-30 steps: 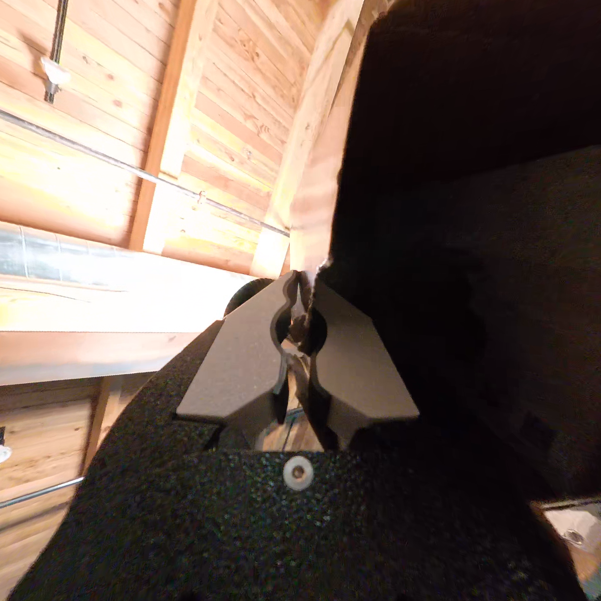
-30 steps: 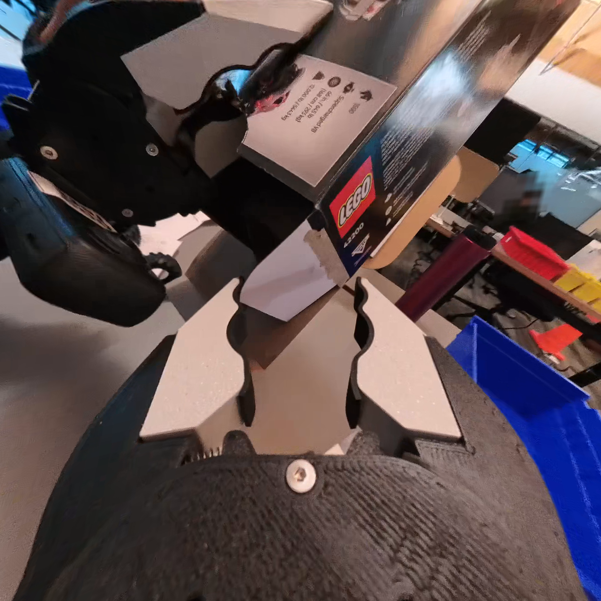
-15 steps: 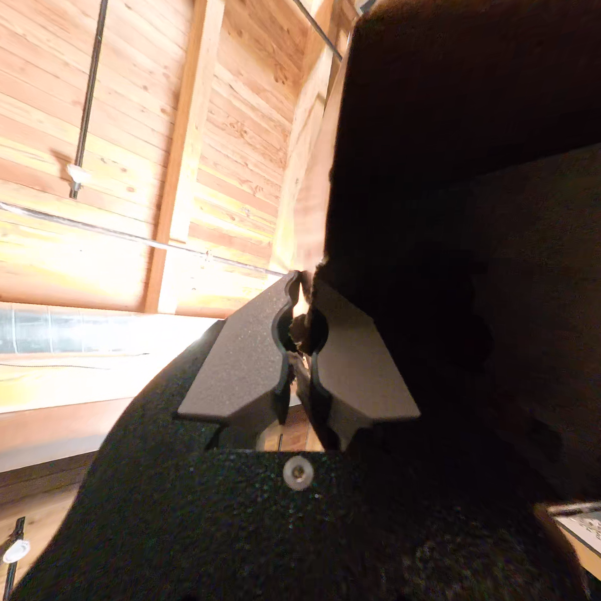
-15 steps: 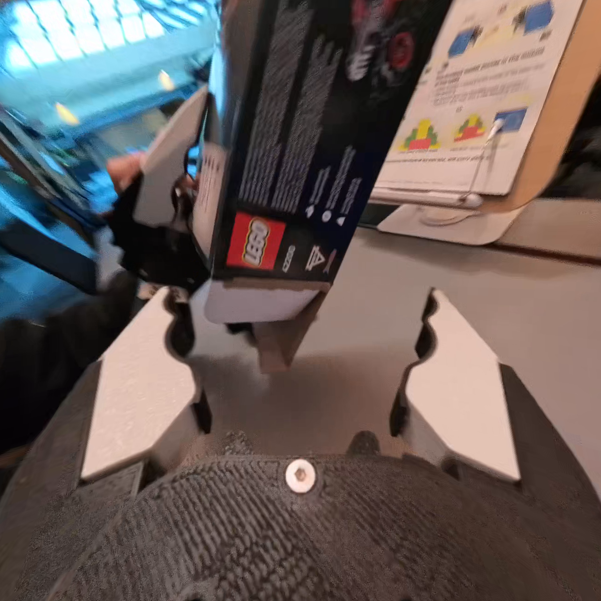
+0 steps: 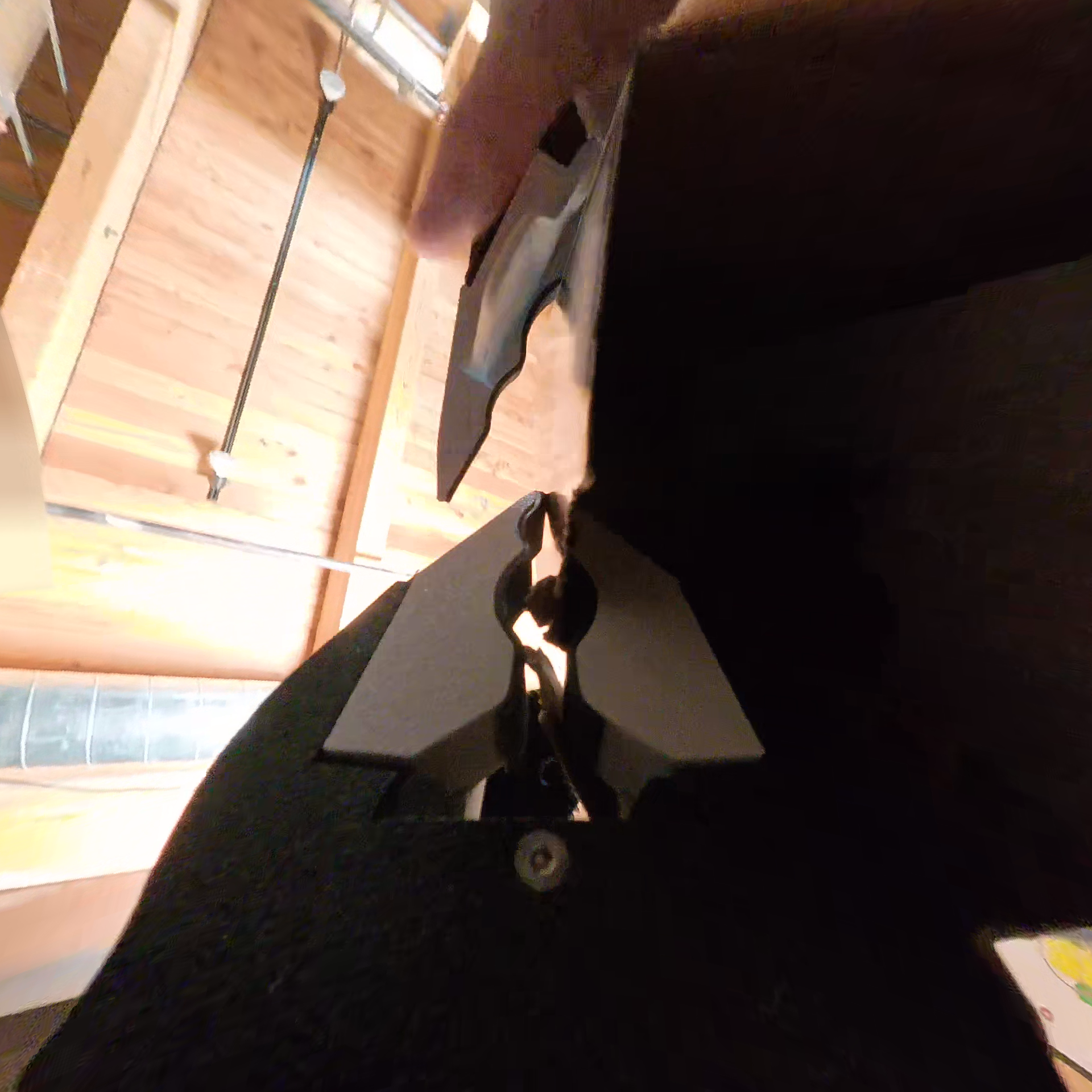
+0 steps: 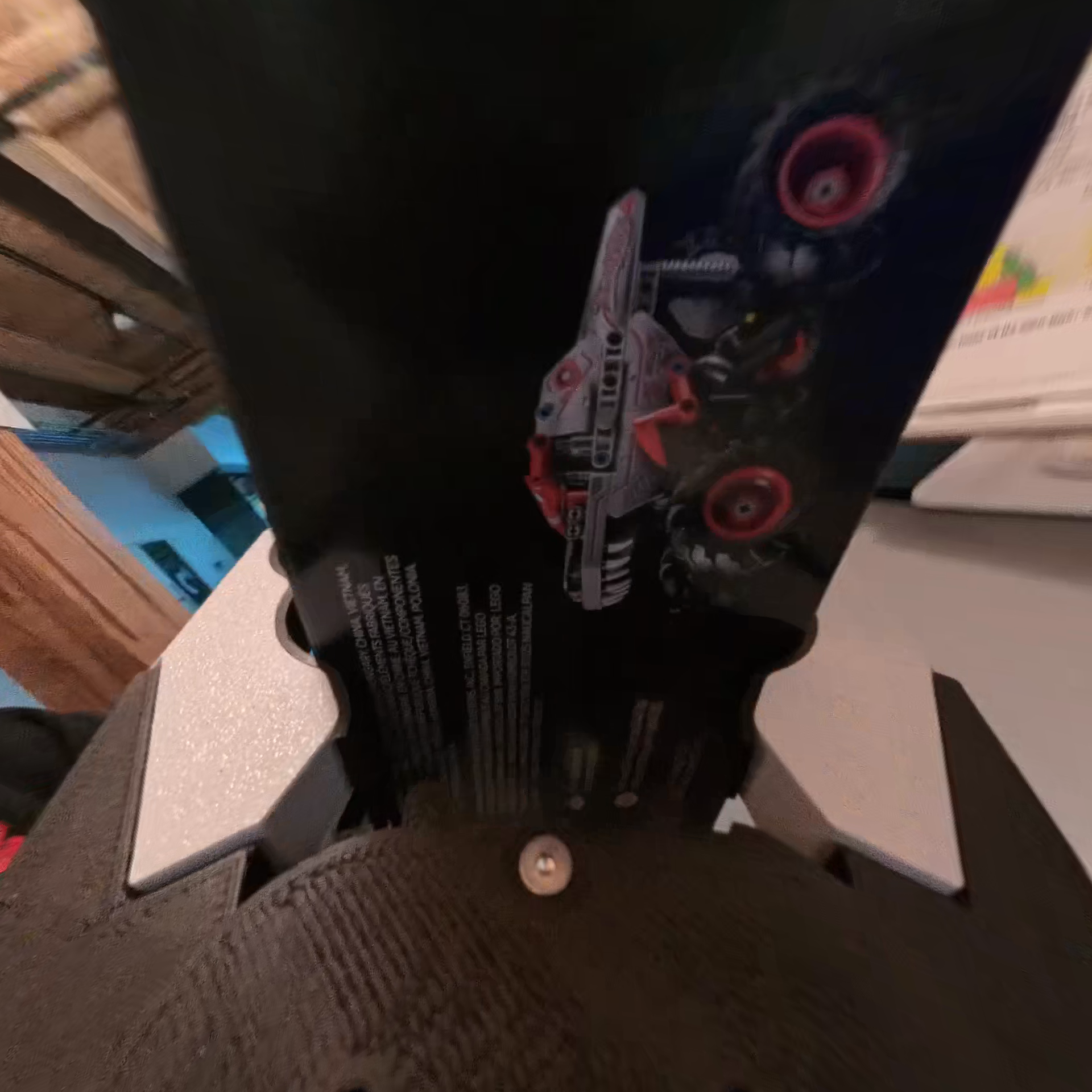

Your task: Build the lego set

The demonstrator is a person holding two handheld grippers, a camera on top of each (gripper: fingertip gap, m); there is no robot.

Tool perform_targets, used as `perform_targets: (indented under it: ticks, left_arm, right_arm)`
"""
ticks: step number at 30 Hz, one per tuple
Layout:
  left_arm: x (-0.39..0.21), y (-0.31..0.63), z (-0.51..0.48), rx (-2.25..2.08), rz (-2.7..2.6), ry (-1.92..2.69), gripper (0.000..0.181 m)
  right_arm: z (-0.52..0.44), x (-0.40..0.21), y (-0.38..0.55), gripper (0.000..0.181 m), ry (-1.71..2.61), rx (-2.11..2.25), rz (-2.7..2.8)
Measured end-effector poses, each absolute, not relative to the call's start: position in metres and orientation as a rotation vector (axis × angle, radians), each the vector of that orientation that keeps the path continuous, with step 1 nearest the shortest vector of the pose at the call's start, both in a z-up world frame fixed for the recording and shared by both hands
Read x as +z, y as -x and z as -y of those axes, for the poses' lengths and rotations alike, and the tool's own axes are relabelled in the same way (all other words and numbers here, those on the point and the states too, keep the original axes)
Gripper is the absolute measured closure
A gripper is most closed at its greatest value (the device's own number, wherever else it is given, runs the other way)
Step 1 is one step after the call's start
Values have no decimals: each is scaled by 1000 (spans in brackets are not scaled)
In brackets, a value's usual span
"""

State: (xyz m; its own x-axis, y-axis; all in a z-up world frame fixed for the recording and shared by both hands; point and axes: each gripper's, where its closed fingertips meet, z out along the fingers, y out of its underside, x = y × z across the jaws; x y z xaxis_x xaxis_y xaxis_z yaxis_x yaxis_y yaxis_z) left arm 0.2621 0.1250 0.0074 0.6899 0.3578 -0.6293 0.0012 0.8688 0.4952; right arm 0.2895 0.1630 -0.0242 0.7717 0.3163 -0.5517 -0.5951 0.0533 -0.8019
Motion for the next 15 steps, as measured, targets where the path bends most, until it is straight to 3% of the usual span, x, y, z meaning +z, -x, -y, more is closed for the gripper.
perform_targets:
  ticks: [1, 8, 11, 15]
  left_arm:
    - [7, -262, -125, 207, -786, -488, 181]
    - [1, -277, -128, 218, -904, -506, 173]
    - [-5, -283, -128, 52, -1084, -395, 136]
    - [2, -275, -136, -179, -1241, -186, 101]
  right_arm:
    - [-162, -21, -294, 23, 1317, 664, -254]
    - [-161, -21, -304, 30, 1292, 661, -230]
    - [-160, -14, -309, 33, 1261, 645, -200]
    - [-157, -10, -314, 34, 1228, 681, -174]
